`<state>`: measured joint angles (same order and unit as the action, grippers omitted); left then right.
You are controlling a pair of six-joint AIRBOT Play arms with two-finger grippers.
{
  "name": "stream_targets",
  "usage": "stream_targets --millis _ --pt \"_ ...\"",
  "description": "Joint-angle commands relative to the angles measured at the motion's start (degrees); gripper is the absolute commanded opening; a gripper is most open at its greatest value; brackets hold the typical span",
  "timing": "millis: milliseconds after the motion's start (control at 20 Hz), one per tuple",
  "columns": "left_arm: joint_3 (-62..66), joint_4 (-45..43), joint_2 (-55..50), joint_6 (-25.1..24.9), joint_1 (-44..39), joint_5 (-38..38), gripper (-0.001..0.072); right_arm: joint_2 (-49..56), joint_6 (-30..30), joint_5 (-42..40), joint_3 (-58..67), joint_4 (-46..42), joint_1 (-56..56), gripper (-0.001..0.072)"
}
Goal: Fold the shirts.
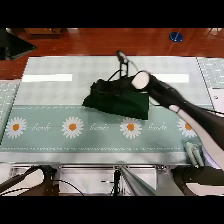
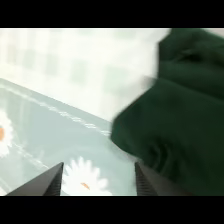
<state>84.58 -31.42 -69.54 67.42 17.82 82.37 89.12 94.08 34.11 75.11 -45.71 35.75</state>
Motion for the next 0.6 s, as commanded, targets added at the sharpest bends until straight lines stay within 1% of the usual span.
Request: stream_targets --millis 0,100,200,300,400,450,500,550 --pt "-3.7 -1.9 0.2 -1.0 -2.6 0.2 0.0017 1.4 -2.7 -5.3 0.0 5.7 2.8 0.0517" --pt "-6.8 -2.3 0.2 -2.3 -2.8 -0.3 0.0017 -1.5 -6.3 1.8 0.0 5.4 -0.5 0.0517" --pt "-9.7 -3.3 0.1 -2.3 -2.7 -1.3 0.0017 -6.1 -6.7 10.6 0.0 0.8 -5.9 0.0516" --pt "-12.1 -5.4 0.1 -2.3 -2.7 -1.7 0.0018 -12.2 -6.0 19.8 0.0 -9.9 -13.4 0.0516" --pt "-13.5 -9.6 -0.2 -2.3 -2.7 -1.7 0.0024 -18.0 -2.9 29.3 0.0 -26.2 -21.1 0.0516" --pt "-14.0 -12.4 -0.5 -2.3 -2.7 -1.7 0.0079 -20.6 -1.2 34.9 0.0 -36.7 -25.3 0.0515" --pt "-14.5 -15.1 -0.7 -2.3 -2.7 -1.7 0.0208 -22.3 -0.5 40.3 0.0 -46.1 -29.1 0.0516" --pt "-15.0 -16.8 -0.9 -2.3 -2.7 -1.7 0.036 -23.0 -2.0 46.0 0.0 -53.5 -33.4 0.0517"
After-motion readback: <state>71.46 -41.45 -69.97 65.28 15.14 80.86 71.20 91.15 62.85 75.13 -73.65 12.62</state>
